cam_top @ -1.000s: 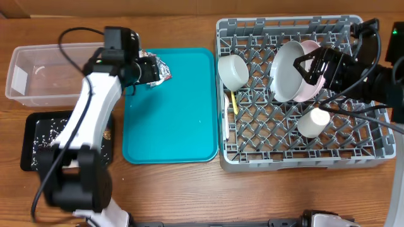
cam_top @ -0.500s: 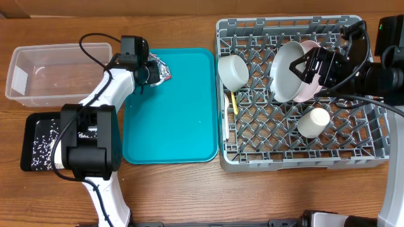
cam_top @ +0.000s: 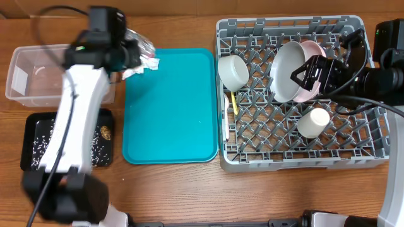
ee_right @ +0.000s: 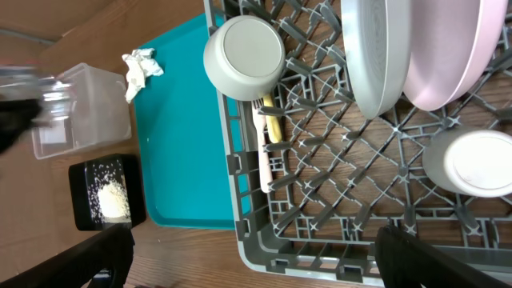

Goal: Sort waste into correct bins and load items into the dishwasher rack
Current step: 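Grasp the crumpled foil and tissue on the teal tray with the left gripper, then carry the foil and tissue into the clear plastic bin and release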

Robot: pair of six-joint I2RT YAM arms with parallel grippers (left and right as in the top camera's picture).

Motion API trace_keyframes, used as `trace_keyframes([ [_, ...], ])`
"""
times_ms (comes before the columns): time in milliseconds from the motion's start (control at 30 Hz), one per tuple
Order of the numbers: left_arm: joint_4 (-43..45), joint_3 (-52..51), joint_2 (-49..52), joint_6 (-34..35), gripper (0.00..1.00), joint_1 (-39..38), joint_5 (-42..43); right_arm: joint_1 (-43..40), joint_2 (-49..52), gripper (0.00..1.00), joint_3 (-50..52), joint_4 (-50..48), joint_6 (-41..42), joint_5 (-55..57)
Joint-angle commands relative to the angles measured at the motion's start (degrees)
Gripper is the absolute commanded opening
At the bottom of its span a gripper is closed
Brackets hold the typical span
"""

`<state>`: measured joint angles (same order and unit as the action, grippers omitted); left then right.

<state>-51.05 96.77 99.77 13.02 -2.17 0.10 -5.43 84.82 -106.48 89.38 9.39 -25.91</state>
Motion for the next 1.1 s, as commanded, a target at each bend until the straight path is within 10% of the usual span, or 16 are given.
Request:
trace_keyframes([
  [0, -0.81, 0.48, -1.6, -2.43, 0.04, 5.29, -6.54, 0.26, -0.02, 1.0, -0.37, -0.59, -0.28, 0.37],
  [100, -0.04, 0.35, 1.95, -2.73, 0.11, 10.69, -6.47, 0.26, -0.02, 1.0, -0.37, -0.68, -0.28, 0.37],
  [167, -0.31, 0.37, 4.22, -2.73, 0.58, 12.37, -6.4, 0.26, -0.02, 1.0, -0.37, -0.52, -0.31, 0.39],
  [233, -1.6, 0.37, 4.79, -2.73, 0.69, 12.66, -6.47, 0.26, -0.02, 1.0, -0.37, -0.66, -0.28, 0.61],
  [433, 0.22, 2.29, 3.82, -4.83, 0.65, 7.61, 7.45, 0.26, -0.02, 1.0, -0.37, -1.16, -0.26, 2.95],
  [700, 13.7, 2.23, 16.22, -9.42, 0.83, -3.96, -3.28, 0.26, -0.02, 1.0, -0.37, -2.47, -0.26, 2.95],
  [1067, 24.06, 2.25, 30.97, -2.27, 0.82, -2.71, -9.22, 0.26, -0.02, 1.0, -0.37, -1.46, -0.28, 3.04],
])
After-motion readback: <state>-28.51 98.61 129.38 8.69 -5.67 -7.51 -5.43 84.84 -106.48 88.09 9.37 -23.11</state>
